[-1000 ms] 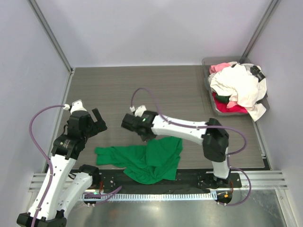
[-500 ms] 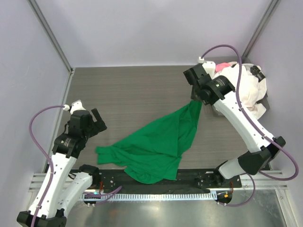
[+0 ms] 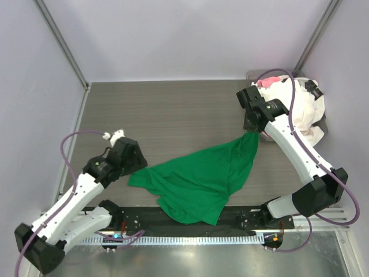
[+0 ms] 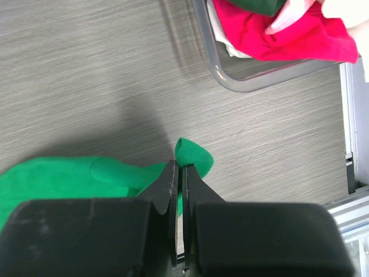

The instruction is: Fold and stack the t-shirts

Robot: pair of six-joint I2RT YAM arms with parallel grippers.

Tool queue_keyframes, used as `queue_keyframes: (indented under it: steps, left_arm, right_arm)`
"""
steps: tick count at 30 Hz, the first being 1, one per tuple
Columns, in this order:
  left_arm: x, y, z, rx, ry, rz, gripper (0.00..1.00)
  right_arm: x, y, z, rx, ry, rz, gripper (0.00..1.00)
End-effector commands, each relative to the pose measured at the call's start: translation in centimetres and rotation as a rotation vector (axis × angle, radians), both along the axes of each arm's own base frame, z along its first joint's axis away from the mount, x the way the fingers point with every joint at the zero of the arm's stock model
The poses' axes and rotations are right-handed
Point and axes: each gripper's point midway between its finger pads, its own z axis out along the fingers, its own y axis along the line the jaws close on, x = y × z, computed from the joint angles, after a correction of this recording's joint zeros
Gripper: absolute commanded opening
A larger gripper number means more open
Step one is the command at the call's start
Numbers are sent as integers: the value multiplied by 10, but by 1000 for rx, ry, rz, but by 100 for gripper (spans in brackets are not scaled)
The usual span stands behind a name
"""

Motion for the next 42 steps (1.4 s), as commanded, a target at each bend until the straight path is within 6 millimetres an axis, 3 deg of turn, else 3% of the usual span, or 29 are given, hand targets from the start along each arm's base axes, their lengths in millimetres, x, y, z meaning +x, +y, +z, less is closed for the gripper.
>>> queue_keyframes:
  steps: [1,2,3,5,6,7,8,9,10,11,13,14,15,16,18,19,25,31,42]
  left_arm:
    - [-9,-38,0,-46,-22,-15,65]
    - [-13,-50,0,-47,-26,-39,65]
    - [-26,-75,-6,-38,-6,-117,65]
    - [-31,-103,1,-28,-39,-179,65]
    - [-48,-129,0,-12,-42,-278,64]
    - [-54,-146,-11,45,-23,-322,64]
    - [-67,-173,3,60,-62,-400,64]
    - [-72,-186,3,94,-66,-431,64]
    - [-80,-191,-20,227,-24,-468,64]
    - [-90,-220,1,212,-66,-520,64]
    - [-104,-245,-4,270,-60,-588,63]
    - [-111,-258,-19,336,-48,-641,63]
    - [-126,-282,-9,310,-61,-688,63]
    - [-132,-290,-12,327,-57,-717,62]
    - [-148,-301,-29,396,-30,-770,62]
    - [-152,-308,-26,389,-25,-784,61]
    - [-193,-325,-59,347,83,-899,60]
    - [-208,-316,-90,400,149,-907,58]
    - [-214,-314,-117,453,184,-901,49]
  right_arm:
    - [3,2,-7,3,-17,23,1]
    - [3,1,-11,2,-10,18,1]
    - [3,1,-15,4,-5,13,1]
    - [4,2,-24,8,12,11,1]
    - [4,2,-27,16,15,10,1]
    - [4,3,-30,19,19,9,1]
    - [4,3,-32,21,21,9,1]
    - [3,3,-34,22,25,7,1]
    - [2,2,-36,19,32,6,1]
    - [2,1,-36,20,30,4,1]
    - [-1,-3,-37,16,37,0,1]
    - [-1,-5,-36,16,31,-4,1]
    - [-3,-6,-36,15,31,-5,1]
    - [-4,-7,-38,14,36,-6,1]
    - [-7,-10,-37,21,32,-11,1]
    - [-9,-11,-38,22,37,-11,1]
    - [-15,-14,-42,28,45,-18,1]
    - [-20,-17,-45,33,46,-27,1]
    - [-27,-18,-55,35,62,-30,1]
